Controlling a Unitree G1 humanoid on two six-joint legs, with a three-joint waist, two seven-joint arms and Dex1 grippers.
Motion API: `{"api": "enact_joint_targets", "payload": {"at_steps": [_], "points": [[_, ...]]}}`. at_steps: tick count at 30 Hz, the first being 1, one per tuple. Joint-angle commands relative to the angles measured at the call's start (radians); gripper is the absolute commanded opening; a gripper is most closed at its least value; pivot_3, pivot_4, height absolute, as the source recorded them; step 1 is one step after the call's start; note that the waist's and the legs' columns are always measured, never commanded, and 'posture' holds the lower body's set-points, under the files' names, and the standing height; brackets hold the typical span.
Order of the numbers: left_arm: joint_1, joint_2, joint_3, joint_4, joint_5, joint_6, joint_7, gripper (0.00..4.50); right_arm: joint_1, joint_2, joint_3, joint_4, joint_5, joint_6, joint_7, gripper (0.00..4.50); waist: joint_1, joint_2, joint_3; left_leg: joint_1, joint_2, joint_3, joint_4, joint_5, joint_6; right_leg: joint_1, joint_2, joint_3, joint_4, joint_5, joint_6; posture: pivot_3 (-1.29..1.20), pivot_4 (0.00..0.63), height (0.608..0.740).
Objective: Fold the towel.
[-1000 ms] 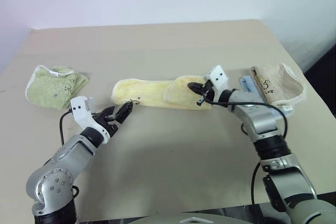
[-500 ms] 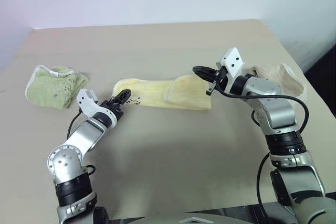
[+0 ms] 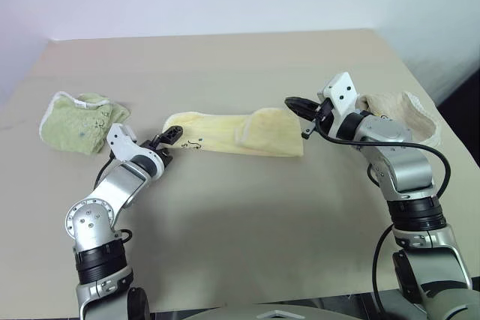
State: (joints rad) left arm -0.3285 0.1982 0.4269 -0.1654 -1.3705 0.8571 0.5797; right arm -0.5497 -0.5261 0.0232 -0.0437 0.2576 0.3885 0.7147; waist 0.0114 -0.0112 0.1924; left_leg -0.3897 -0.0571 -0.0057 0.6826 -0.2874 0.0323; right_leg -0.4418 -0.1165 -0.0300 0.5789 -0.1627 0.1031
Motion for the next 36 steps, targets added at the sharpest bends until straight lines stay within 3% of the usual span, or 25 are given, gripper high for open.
{"api": "enact_joint_targets", "payload": {"at_steps": [1, 3, 7, 15, 17, 22, 29, 33, 36], "points": [[-0.063, -0.001, -0.018, 0.100, 0.071, -0.036, -0.013, 4.50, 0.025, -0.005, -0.013, -0.084, 0.033, 0.025, 0.016, 0.02, 0.005, 0.000, 0.000, 0.000, 0.000, 0.000, 0.000, 0.000, 0.000, 0.001, 0.000, 0.000, 0.000, 0.000, 0.000, 0.00, 0.150, 0.728], [-0.092, -0.009, -0.020, 0.137, 0.073, -0.036, -0.027, 4.50, 0.057, -0.020, -0.012, -0.120, 0.053, 0.057, 0.039, 0.02, 0.009, 0.000, 0.000, 0.000, 0.000, -0.001, 0.000, 0.000, 0.000, 0.002, 0.000, -0.001, 0.000, 0.000, 0.000, 0.00, 0.150, 0.728], [-0.116, -0.012, -0.026, 0.163, 0.081, -0.016, -0.058, 3.31, 0.112, -0.054, -0.024, -0.180, 0.086, 0.110, 0.073, 0.00, 0.011, 0.000, 0.000, 0.000, 0.000, 0.000, 0.001, 0.000, 0.000, 0.002, 0.000, -0.001, -0.001, 0.000, 0.000, 0.00, 0.150, 0.728], [-0.147, -0.011, -0.001, 0.187, 0.095, -0.026, -0.102, 0.51, 0.161, -0.081, -0.045, -0.215, 0.096, 0.133, 0.058, 0.00, 0.028, 0.000, 0.000, -0.001, 0.000, 0.000, 0.001, 0.000, -0.001, 0.000, -0.001, -0.001, -0.002, 0.000, 0.000, 0.00, 0.150, 0.728], [-0.152, -0.007, 0.004, 0.185, 0.098, -0.029, -0.112, 0.07, 0.166, -0.080, -0.044, -0.217, 0.094, 0.132, 0.053, 0.00, 0.028, -0.001, 0.000, -0.002, 0.000, 0.000, 0.000, 0.000, 0.000, 0.000, -0.001, -0.001, -0.003, 0.000, 0.000, 0.00, 0.150, 0.728], [-0.174, 0.036, 0.031, 0.193, 0.125, -0.053, -0.160, 0.07, 0.172, -0.077, -0.041, -0.210, 0.089, 0.123, 0.045, 0.00, 0.027, -0.001, 0.000, -0.003, 0.000, 0.000, 0.000, 0.000, 0.000, 0.000, -0.001, -0.001, -0.003, 0.000, 0.000, 0.00, 0.150, 0.728], [-0.246, 0.226, 0.083, 0.197, 0.161, -0.067, -0.323, 0.07, 0.180, -0.080, -0.048, -0.210, 0.088, 0.118, 0.038, 0.00, 0.025, -0.001, 0.001, -0.003, 0.001, 0.000, -0.001, 0.000, 0.000, -0.002, 0.000, -0.001, -0.003, 0.000, 0.000, 0.00, 0.150, 0.728], [-0.283, 0.264, -0.016, 0.125, 0.201, -0.023, -0.416, 0.07, 0.179, -0.078, -0.051, -0.208, 0.088, 0.117, 0.032, 0.00, 0.032, -0.001, 0.001, -0.003, 0.000, 0.000, -0.001, -0.002, -0.002, -0.001, -0.001, -0.002, -0.004, 0.000, 0.000, 0.00, 0.150, 0.728], [-0.302, 0.268, -0.193, 0.042, 0.294, 0.019, -0.528, 0.07, 0.178, -0.075, -0.051, -0.205, 0.084, 0.112, 0.024, 0.00, 0.032, -0.001, 0.001, -0.004, -0.001, 0.000, -0.001, -0.003, -0.001, 0.000, -0.002, -0.002, -0.007, 0.000, 0.000, 0.00, 0.150, 0.728]]}}
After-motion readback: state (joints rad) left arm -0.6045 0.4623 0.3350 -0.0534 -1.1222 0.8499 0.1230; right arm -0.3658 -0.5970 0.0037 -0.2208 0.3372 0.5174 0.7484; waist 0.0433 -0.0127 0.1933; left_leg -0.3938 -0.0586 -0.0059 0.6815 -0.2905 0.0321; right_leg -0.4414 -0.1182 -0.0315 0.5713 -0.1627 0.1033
